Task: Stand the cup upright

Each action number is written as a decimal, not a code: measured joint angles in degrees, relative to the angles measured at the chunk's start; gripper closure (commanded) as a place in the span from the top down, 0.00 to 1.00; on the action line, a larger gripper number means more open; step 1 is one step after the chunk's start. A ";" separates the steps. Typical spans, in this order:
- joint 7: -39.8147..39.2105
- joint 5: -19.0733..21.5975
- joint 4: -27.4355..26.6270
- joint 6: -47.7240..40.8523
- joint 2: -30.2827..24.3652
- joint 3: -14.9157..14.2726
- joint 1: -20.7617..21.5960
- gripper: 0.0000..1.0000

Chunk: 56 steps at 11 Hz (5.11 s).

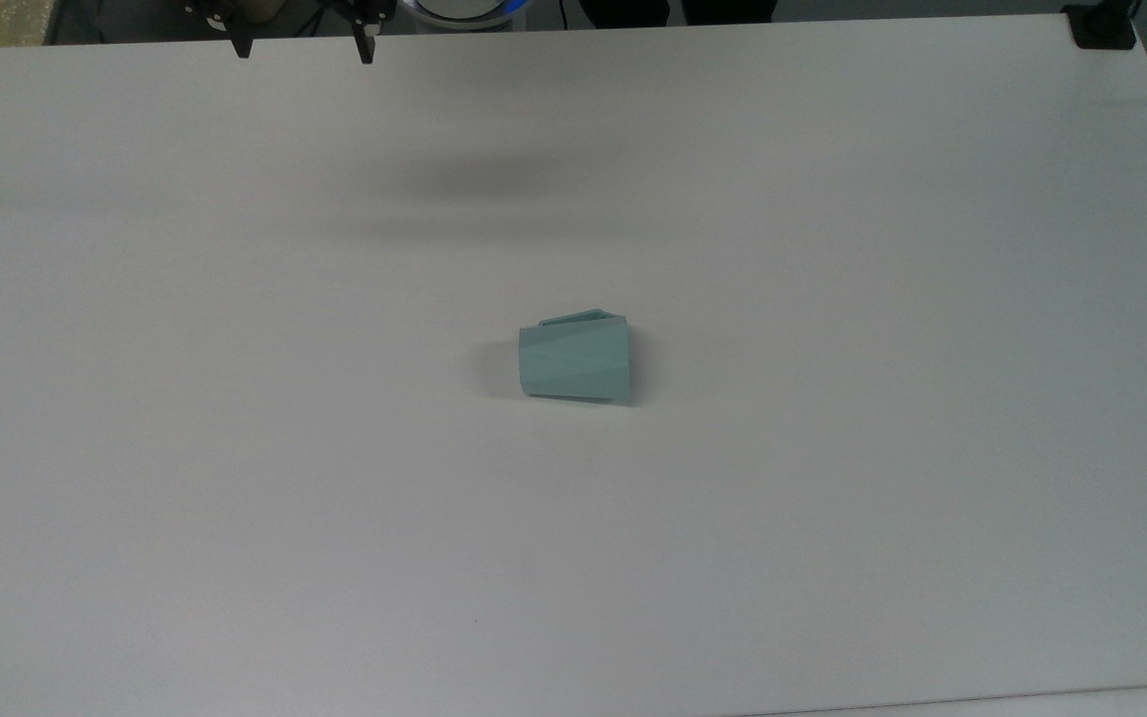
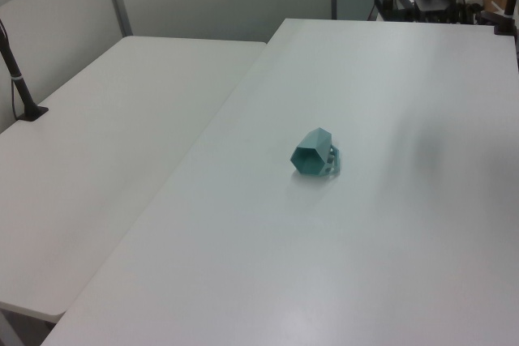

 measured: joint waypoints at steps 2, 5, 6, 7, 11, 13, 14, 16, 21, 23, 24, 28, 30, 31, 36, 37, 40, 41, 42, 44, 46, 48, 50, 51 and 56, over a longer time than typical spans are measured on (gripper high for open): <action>-0.04 0.00 0.09 0.00 -0.01 -0.15 -0.35 1.00; -0.65 0.00 1.17 0.01 -0.27 -0.60 -1.88 1.00; -0.65 0.00 1.47 0.01 -0.30 -0.59 -1.85 1.00; -0.73 0.00 1.49 0.00 -0.29 -0.59 -1.83 1.00; 2.15 0.01 2.52 0.01 1.99 0.16 0.65 1.00; 8.03 -0.94 5.25 0.09 5.72 0.35 5.44 1.00; 11.10 -2.10 7.21 0.24 7.86 0.38 7.54 1.00; 16.49 -5.47 11.52 0.26 11.96 0.47 11.65 1.00; 30.03 -19.26 16.87 0.26 21.26 0.62 24.66 1.00; 34.33 -25.54 17.68 0.26 24.88 0.65 28.50 1.00; 35.12 -28.86 18.16 0.26 26.35 0.66 29.80 1.00; 39.07 -42.62 18.36 0.20 30.19 0.70 35.44 1.00; 39.90 -48.11 18.34 -1.16 32.59 0.71 37.61 1.00; 40.01 -50.40 18.34 -1.66 33.62 0.71 38.03 1.00; 40.01 -58.68 18.33 -2.99 39.36 0.71 39.12 1.00; 40.02 -58.98 18.33 -3.03 40.18 0.71 39.38 1.00; 40.02 -59.20 18.35 -3.03 41.73 0.71 40.03 1.00; 40.02 -59.21 18.35 -3.03 42.35 0.71 40.14 1.00; 40.02 -59.21 18.35 -3.04 43.03 0.71 40.13 1.00; 40.23 -59.21 18.36 -3.03 44.26 0.73 39.96 1.00; 42.36 -59.21 18.36 -3.03 45.02 1.85 38.75 1.00; 43.11 -59.20 18.27 -3.03 46.06 2.40 37.85 0.98; 43.27 -59.20 18.27 -3.03 46.97 2.54 37.15 0.97; 43.31 -59.20 18.27 -3.03 47.15 2.74 36.72 0.97; 43.35 -59.19 18.18 -3.03 47.28 3.35 34.73 0.51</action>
